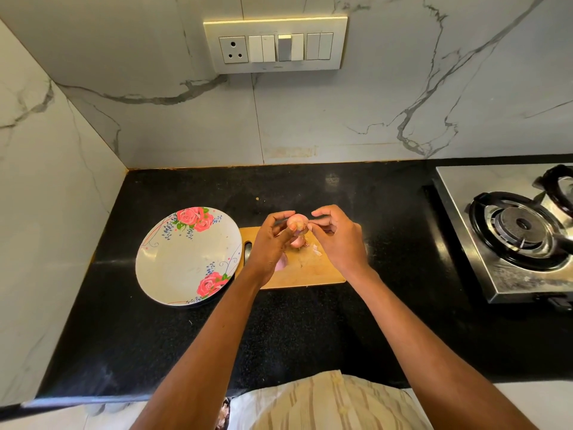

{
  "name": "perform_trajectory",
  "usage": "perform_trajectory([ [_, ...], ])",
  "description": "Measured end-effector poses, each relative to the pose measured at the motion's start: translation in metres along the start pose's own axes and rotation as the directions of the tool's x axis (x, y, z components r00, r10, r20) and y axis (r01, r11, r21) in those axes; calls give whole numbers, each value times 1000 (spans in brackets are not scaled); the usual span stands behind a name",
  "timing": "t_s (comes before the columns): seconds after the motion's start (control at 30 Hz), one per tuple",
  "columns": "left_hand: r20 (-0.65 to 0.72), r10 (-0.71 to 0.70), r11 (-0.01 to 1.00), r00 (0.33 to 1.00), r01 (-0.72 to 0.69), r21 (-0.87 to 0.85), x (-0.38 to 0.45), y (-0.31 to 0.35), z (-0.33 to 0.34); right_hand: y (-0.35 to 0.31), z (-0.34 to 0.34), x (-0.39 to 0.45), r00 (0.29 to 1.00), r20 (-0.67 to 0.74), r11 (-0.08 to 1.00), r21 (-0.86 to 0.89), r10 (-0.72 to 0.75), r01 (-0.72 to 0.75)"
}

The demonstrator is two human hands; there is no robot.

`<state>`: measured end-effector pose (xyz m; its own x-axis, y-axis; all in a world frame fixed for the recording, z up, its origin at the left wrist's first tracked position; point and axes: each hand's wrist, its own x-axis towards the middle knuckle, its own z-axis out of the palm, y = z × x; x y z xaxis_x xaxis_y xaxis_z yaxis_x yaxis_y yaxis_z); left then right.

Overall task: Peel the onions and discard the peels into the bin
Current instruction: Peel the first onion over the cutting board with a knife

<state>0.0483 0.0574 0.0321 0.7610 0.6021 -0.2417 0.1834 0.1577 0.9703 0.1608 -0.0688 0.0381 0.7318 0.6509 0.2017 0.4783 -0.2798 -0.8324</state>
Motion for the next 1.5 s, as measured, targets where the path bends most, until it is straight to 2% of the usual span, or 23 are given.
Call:
perform_trajectory([
  [0.37,34,-54,998,998,54,-19,-4,2,-4,0,4,-1,994,13,988,-113,-108,108],
  [0.57,61,-95,985,994,102,-138,-10,7,-6,8,-2,5,1000,-28,995,-102,-1,-2],
  [0.73,49,-137,962,989,145,-231,-9,8,-7,15,-1,3,988,93,992,-52,120,-115],
  [0.87,46,-140,953,989,147,-266,-9,9,-4,13,6,1,968,178,975,108,176,-197],
  [1.0,32,-110,969,993,115,-217,-7,11,-3,7,8,1,974,156,952,232,166,-199],
  [1.2,62,-60,979,996,71,-193,-6,10,-4,2,5,2,986,111,969,198,127,-148],
  [1.37,7,-36,993,999,36,-115,-2,5,-1,3,5,0,988,101,973,187,117,-134],
  [1.5,13,-58,986,998,59,-156,-4,4,-2,3,4,1,988,96,977,159,125,-139],
])
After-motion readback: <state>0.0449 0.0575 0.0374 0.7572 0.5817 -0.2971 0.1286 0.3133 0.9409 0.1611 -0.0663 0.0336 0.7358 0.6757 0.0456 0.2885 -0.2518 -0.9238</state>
